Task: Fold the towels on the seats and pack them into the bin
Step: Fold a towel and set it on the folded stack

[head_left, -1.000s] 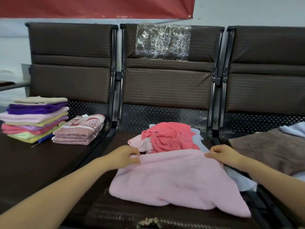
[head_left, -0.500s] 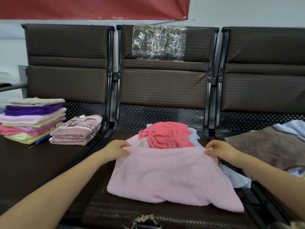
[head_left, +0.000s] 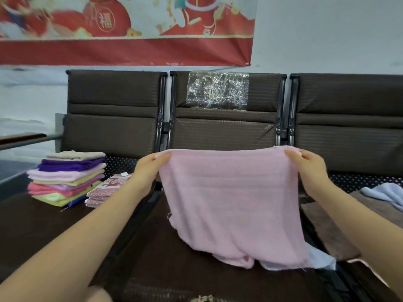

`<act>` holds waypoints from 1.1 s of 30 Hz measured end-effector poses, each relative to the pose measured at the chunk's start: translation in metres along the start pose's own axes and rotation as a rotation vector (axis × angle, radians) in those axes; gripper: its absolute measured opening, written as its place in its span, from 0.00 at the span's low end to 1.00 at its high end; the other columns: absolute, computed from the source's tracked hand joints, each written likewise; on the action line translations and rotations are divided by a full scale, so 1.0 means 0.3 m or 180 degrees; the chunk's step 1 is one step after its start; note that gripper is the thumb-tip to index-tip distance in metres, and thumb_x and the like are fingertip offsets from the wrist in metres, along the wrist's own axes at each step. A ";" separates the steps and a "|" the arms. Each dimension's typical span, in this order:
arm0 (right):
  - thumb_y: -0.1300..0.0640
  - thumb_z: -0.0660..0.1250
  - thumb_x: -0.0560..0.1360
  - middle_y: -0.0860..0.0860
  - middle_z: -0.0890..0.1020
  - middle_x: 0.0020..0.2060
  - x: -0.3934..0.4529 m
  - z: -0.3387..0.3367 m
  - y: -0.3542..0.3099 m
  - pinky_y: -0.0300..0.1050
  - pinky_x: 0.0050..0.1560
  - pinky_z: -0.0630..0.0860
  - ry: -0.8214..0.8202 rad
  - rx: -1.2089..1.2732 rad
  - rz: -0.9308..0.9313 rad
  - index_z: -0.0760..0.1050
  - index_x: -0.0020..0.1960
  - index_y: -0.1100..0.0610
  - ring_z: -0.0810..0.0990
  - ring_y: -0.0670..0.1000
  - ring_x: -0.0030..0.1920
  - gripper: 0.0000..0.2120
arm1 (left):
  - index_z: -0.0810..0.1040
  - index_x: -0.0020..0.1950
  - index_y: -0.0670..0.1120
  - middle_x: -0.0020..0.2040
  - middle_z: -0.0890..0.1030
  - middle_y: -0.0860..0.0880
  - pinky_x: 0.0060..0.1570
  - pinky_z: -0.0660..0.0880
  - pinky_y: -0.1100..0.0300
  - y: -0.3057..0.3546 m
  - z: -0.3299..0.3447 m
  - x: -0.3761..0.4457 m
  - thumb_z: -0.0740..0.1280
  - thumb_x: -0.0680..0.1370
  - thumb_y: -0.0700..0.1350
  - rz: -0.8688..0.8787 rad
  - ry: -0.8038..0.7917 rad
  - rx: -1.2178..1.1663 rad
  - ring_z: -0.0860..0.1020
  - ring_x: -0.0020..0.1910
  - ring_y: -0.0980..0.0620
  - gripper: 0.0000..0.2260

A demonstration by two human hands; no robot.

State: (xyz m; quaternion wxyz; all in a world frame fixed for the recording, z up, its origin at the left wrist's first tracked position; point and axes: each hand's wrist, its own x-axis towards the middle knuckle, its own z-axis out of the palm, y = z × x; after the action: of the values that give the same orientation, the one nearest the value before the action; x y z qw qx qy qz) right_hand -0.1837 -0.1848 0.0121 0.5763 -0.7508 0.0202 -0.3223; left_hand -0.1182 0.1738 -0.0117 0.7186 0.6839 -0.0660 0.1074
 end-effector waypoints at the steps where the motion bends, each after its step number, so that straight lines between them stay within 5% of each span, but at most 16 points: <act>1: 0.60 0.64 0.76 0.40 0.84 0.35 0.012 0.014 -0.053 0.28 0.38 0.73 0.0077 0.0147 -0.0064 0.84 0.44 0.53 0.77 0.35 0.36 0.10 | 0.83 0.52 0.43 0.45 0.84 0.46 0.41 0.75 0.61 0.045 0.010 0.006 0.67 0.78 0.44 0.0028 0.0067 -0.0213 0.80 0.42 0.52 0.08; 5: 0.54 0.66 0.75 0.50 0.77 0.38 0.087 0.048 -0.209 0.41 0.37 0.68 0.0432 0.0369 -0.0157 0.82 0.48 0.66 0.70 0.46 0.39 0.15 | 0.82 0.55 0.44 0.52 0.82 0.48 0.45 0.73 0.61 0.219 0.028 0.026 0.62 0.79 0.43 0.0469 0.0427 -0.0164 0.77 0.49 0.53 0.10; 9: 0.51 0.66 0.75 0.50 0.72 0.36 0.106 0.029 -0.311 0.42 0.34 0.63 0.0368 0.0014 -0.0512 0.79 0.45 0.70 0.66 0.46 0.38 0.19 | 0.76 0.51 0.50 0.47 0.75 0.50 0.37 0.66 0.61 0.338 0.001 0.028 0.58 0.81 0.44 0.1018 0.0931 0.0762 0.71 0.48 0.53 0.08; 12: 0.47 0.67 0.73 0.51 0.71 0.37 0.096 0.014 -0.357 0.42 0.35 0.62 0.0243 0.0037 -0.0638 0.74 0.49 0.75 0.66 0.47 0.39 0.27 | 0.78 0.52 0.48 0.46 0.78 0.53 0.42 0.68 0.62 0.384 -0.015 0.004 0.55 0.82 0.44 0.1383 0.0919 0.0847 0.73 0.47 0.55 0.11; 17: 0.53 0.68 0.77 0.50 0.83 0.41 0.068 0.020 -0.398 0.35 0.37 0.77 -0.0318 0.0851 0.0234 0.80 0.48 0.60 0.81 0.47 0.39 0.10 | 0.79 0.49 0.48 0.44 0.80 0.51 0.39 0.72 0.62 0.425 -0.030 -0.002 0.61 0.80 0.47 0.0420 0.0673 -0.0459 0.77 0.41 0.55 0.08; 22: 0.50 0.64 0.79 0.53 0.85 0.41 0.060 0.015 -0.375 0.43 0.39 0.80 -0.1042 0.1769 0.1351 0.79 0.49 0.57 0.84 0.51 0.40 0.12 | 0.84 0.33 0.46 0.32 0.82 0.50 0.30 0.74 0.69 0.387 -0.049 0.018 0.58 0.79 0.40 0.0052 -0.0057 -0.1121 0.80 0.30 0.54 0.20; 24: 0.51 0.62 0.79 0.53 0.84 0.36 0.063 0.025 -0.315 0.43 0.37 0.80 -0.1080 0.1635 0.1688 0.78 0.48 0.58 0.83 0.51 0.35 0.11 | 0.84 0.34 0.45 0.32 0.81 0.49 0.26 0.71 0.70 0.328 -0.024 0.013 0.57 0.78 0.40 -0.0268 -0.0087 -0.0659 0.78 0.31 0.52 0.19; 28: 0.55 0.62 0.80 0.54 0.83 0.29 0.037 0.055 -0.073 0.45 0.34 0.77 -0.1115 0.0729 0.2316 0.76 0.44 0.60 0.81 0.53 0.32 0.12 | 0.75 0.62 0.34 0.56 0.79 0.34 0.29 0.65 0.64 0.116 -0.001 0.018 0.55 0.82 0.42 -0.0950 -0.0011 0.1278 0.78 0.55 0.38 0.16; 30: 0.57 0.66 0.79 0.52 0.76 0.20 0.024 0.061 0.071 0.37 0.21 0.69 -0.0979 0.0011 0.2432 0.73 0.36 0.60 0.73 0.48 0.20 0.13 | 0.77 0.58 0.36 0.52 0.79 0.35 0.30 0.65 0.62 0.032 0.003 -0.011 0.55 0.82 0.43 -0.0969 -0.0281 0.2145 0.79 0.50 0.40 0.14; 32: 0.58 0.70 0.76 0.52 0.67 0.18 0.013 0.057 0.186 0.32 0.17 0.55 -0.0927 -0.0729 0.2401 0.70 0.32 0.59 0.61 0.46 0.15 0.16 | 0.77 0.46 0.41 0.39 0.77 0.41 0.31 0.69 0.62 -0.032 -0.002 -0.023 0.60 0.79 0.45 -0.0988 -0.0587 0.2473 0.76 0.37 0.46 0.09; 33: 0.60 0.70 0.75 0.53 0.65 0.18 0.013 0.066 0.246 0.31 0.18 0.53 -0.0937 -0.0871 0.2403 0.69 0.32 0.60 0.59 0.46 0.16 0.16 | 0.78 0.45 0.38 0.41 0.78 0.38 0.35 0.72 0.57 -0.093 -0.009 -0.004 0.61 0.77 0.45 -0.0964 -0.0619 0.2557 0.77 0.39 0.43 0.11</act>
State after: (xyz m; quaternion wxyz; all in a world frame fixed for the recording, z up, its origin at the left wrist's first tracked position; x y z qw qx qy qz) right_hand -0.1455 -0.1943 -0.0533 0.5456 -0.7982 0.2537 0.0276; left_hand -0.1128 0.1753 -0.0392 0.3938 0.9179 0.0146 -0.0469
